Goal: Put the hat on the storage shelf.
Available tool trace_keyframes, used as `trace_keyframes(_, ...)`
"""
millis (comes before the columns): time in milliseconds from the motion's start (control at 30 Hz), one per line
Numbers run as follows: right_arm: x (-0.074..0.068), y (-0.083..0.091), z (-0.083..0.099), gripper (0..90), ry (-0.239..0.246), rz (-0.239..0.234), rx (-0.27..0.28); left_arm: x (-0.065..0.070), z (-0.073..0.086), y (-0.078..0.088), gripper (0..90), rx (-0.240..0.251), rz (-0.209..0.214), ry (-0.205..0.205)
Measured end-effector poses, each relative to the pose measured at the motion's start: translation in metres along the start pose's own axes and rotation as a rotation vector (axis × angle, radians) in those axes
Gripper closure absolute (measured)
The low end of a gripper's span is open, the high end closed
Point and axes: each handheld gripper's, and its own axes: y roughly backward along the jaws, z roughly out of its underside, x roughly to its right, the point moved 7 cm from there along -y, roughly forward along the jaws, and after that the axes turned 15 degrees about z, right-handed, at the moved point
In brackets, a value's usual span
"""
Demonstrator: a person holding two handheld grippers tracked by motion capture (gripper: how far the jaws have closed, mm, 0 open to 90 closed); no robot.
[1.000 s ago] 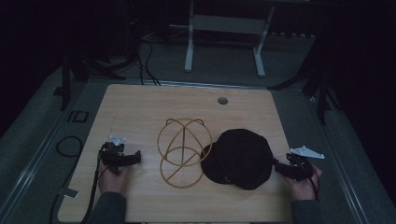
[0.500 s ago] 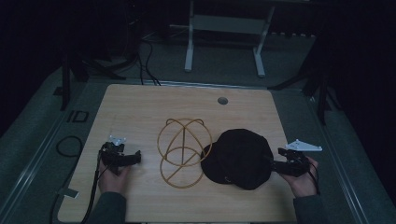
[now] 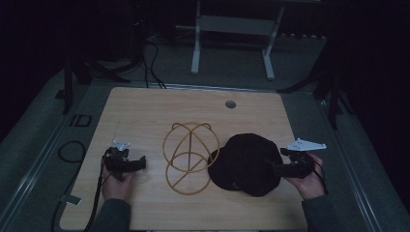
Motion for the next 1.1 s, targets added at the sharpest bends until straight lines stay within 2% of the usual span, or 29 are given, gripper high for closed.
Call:
trace_keyframes(200, -0.011, -0.002, -0.014, 18.1, 0.041, -0.050, 0.002, 0.000, 0.000, 0.000, 0.1, -0.001, 0.001, 0.000)
trace_keyframes(500, -0.019, -0.009, -0.021, 18.0, 0.112, -0.085, -0.019, 0.000, 0.000, 0.000, 0.1, -0.001, 0.001, 0.000)
trace_keyframes(533, -0.022, -0.011, -0.022, 16.6, 0.124, -0.106, -0.028, 0.000, 0.000, 0.000, 0.1, -0.002, 0.000, 0.000)
trace_keyframes(700, -0.025, -0.014, -0.022, 15.0, 0.161, -0.114, -0.045, 0.000, 0.000, 0.000, 0.1, -0.002, 0.000, 0.000)
trace_keyframes(900, -0.027, -0.019, -0.025, 15.6, 0.196, -0.102, -0.070, 0.000, 0.000, 0.000, 0.1, -0.001, 0.001, 0.000)
trace_keyframes(1100, -0.029, -0.022, -0.034, 18.8, 0.234, -0.100, -0.093, 0.001, 0.000, 0.000, 0.1, -0.003, 0.003, -0.001)
